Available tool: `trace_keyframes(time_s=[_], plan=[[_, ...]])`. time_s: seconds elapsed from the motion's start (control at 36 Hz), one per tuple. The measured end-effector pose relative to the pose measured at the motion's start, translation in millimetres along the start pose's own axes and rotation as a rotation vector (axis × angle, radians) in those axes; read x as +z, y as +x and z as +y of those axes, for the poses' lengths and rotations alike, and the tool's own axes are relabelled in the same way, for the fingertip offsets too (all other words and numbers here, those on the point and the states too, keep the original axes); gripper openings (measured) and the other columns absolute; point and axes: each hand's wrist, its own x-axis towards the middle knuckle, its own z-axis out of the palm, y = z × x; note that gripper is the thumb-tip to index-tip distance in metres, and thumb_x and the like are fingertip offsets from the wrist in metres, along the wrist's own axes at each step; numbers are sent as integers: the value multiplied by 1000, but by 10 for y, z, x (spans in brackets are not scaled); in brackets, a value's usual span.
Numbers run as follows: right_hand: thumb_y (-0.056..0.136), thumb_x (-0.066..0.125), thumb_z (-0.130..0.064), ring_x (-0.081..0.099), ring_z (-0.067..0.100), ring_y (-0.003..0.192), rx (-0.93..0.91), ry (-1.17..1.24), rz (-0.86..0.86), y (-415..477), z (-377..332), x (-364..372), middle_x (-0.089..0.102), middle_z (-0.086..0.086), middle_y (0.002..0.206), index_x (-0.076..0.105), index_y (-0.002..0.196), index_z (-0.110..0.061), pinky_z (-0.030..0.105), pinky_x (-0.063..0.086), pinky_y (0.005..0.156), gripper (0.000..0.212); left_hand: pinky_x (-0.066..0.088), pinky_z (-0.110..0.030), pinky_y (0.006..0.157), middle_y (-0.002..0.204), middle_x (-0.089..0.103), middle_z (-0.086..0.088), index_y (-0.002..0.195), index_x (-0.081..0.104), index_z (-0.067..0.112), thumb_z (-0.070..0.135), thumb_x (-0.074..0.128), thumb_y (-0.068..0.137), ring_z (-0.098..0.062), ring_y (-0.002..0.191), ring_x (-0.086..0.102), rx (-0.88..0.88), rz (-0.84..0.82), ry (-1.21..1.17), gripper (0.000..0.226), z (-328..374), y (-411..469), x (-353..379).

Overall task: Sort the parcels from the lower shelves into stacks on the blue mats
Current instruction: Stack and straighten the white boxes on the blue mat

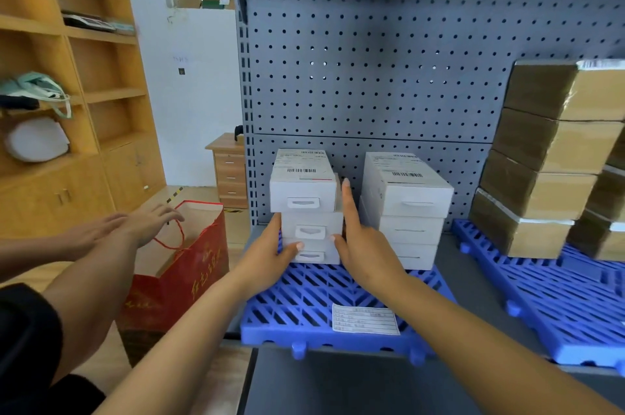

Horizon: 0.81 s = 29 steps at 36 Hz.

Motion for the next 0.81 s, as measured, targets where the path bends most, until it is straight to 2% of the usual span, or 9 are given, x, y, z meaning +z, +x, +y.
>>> trace_keyframes(time_s=[0.08,0.14,0.25,0.36,0.47,0.58,0.64,0.69,0.81], plan=[[99,46,-23,59,23,66,20,89,-8,-2,-5,-73,62,11,80,-40,128,-47,43,53,67,93,36,1,84,126,44,28,140,22,36,25,66,90,11,110,46,34,102,-14,67,63,-58,-13],[100,45,-23,62,24,79,11,132,-7,-27,-39,-157,63,13,106,-36,133,-46,41,53,75,90,33,-11,100,143,33,29,149,10,33,32,70,86,8,127,38,60,137,-38,87,62,-81,-51],[101,43,-21,47,22,124,-94,147,33,-36,-108,-312,20,-3,157,-24,142,-45,28,41,95,82,23,-28,113,152,13,34,151,-6,37,21,69,87,5,141,16,190,126,-20,100,128,-97,-166],[100,43,-18,17,14,144,-184,107,2,33,-175,-381,4,-7,160,-20,139,-51,27,25,108,81,24,-3,102,138,14,50,148,-8,39,3,61,88,23,130,21,239,96,-43,98,301,-110,-225],[101,39,-15,18,21,144,-119,39,-59,65,-213,-376,-2,1,161,-9,148,-44,31,26,109,73,35,2,87,137,34,34,150,2,38,15,59,94,25,118,37,219,154,-124,84,395,-73,-215],[100,40,-14,32,21,136,-80,35,-57,53,-227,-367,0,0,161,-3,151,-37,31,33,105,70,46,-15,94,130,49,24,132,29,53,25,52,97,17,115,45,214,215,-29,50,380,6,-277],[99,42,-16,50,16,105,-87,46,-50,42,-224,-362,10,0,159,-1,151,-38,29,42,89,70,48,-25,97,127,52,25,125,33,55,24,49,98,11,117,48,211,194,-23,45,362,35,-308],[99,43,-16,46,12,83,-95,46,-38,29,-210,-339,26,2,151,1,150,-38,26,41,74,69,48,-26,97,130,52,21,127,35,52,24,49,98,7,119,48,217,165,-34,43,346,46,-309],[99,44,-20,53,18,88,-99,-17,-39,3,-179,-297,43,6,138,-5,149,-38,29,43,71,72,49,-21,93,135,50,15,135,34,40,20,47,98,2,121,50,236,121,-116,44,336,62,-271]])
